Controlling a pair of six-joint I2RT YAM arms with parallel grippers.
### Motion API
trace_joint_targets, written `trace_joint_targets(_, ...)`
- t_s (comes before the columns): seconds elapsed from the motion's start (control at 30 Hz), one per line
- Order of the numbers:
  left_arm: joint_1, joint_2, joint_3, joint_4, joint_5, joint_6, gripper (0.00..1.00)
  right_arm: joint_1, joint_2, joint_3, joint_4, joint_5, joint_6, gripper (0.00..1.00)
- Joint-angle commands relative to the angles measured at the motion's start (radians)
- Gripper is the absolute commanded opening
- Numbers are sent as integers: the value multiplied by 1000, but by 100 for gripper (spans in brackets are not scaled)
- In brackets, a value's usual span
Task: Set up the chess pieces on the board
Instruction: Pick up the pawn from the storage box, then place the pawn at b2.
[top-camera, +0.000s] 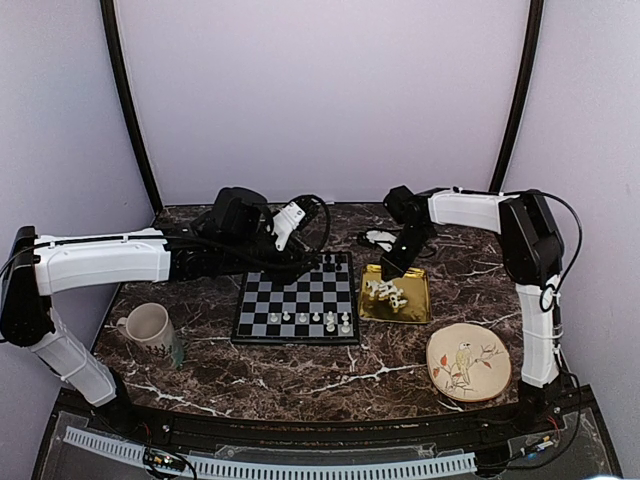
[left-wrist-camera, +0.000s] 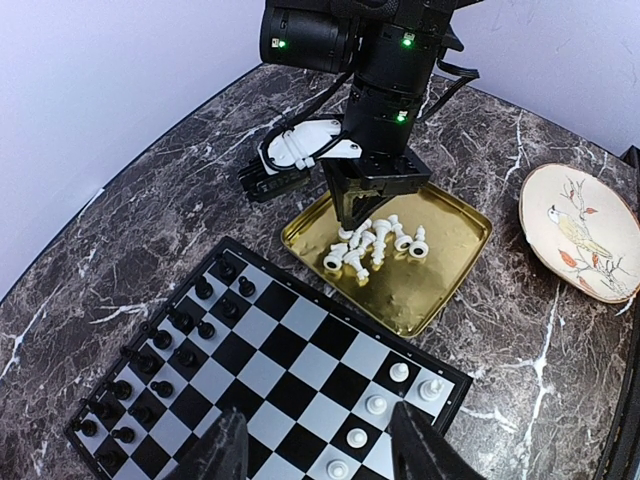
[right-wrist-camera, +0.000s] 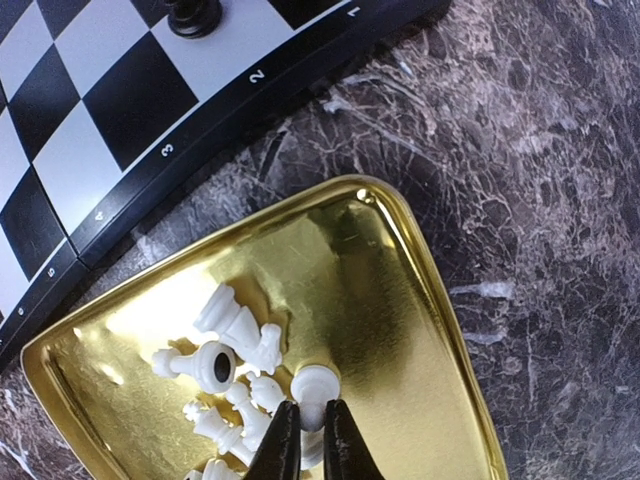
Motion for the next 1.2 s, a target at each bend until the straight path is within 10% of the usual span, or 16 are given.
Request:
trace_joint_targets(0.0,-1,-12,-5,1,5,-7,51,1,-4,32,-8,-6,11,5)
trace_joint_targets(0.57,94,-110,-29,24,-247,-69,51,103,-140,131,-27,-60,14,4)
trace_joint_targets(1.17,307,-334,-113,121,-334,-120,57,464,250,663,-95,18,-12,5)
